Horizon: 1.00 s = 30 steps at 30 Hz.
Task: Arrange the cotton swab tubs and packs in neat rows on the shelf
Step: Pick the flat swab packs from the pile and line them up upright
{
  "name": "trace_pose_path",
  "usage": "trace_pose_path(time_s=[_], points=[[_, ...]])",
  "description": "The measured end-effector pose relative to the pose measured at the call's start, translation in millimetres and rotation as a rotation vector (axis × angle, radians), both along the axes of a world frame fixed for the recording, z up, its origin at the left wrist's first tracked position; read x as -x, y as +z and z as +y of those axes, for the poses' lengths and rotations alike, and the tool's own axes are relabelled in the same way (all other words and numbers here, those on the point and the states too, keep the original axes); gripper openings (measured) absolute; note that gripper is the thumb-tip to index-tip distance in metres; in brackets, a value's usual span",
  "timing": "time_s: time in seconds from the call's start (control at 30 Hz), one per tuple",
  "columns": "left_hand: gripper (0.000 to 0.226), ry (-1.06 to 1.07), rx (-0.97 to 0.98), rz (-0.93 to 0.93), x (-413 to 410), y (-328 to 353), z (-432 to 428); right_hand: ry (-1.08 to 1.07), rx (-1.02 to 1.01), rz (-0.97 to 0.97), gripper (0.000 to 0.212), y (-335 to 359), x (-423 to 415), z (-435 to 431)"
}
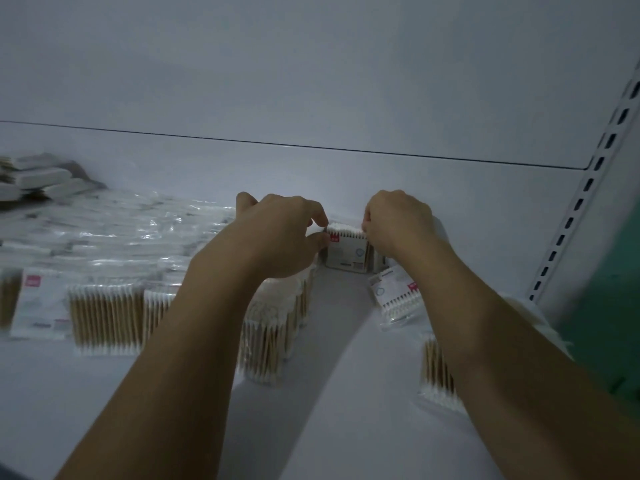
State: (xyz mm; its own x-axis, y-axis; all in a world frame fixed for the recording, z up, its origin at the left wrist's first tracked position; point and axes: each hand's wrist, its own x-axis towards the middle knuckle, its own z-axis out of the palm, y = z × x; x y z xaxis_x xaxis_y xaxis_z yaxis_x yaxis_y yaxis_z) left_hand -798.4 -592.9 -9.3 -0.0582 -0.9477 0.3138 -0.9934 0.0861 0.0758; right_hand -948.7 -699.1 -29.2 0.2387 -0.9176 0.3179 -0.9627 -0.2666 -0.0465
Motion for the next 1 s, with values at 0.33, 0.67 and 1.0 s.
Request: trace_pose_path(time_s=[0.33,0.67,1.0], points=[[0.034,-0.005,0.014,-0.023,3,-2,-1,0.103,-0.195,-0.043,0.044,39,24,16],[0.031,-0.053,0.033,-0.017,12,0,3,-0.005,-0.267,-0.033,0.045,25,37,15],[0.032,-0.067,0.058,0.004,12,-1,4,-0.206,-0.121,-0.021,0.034,60,56,28]])
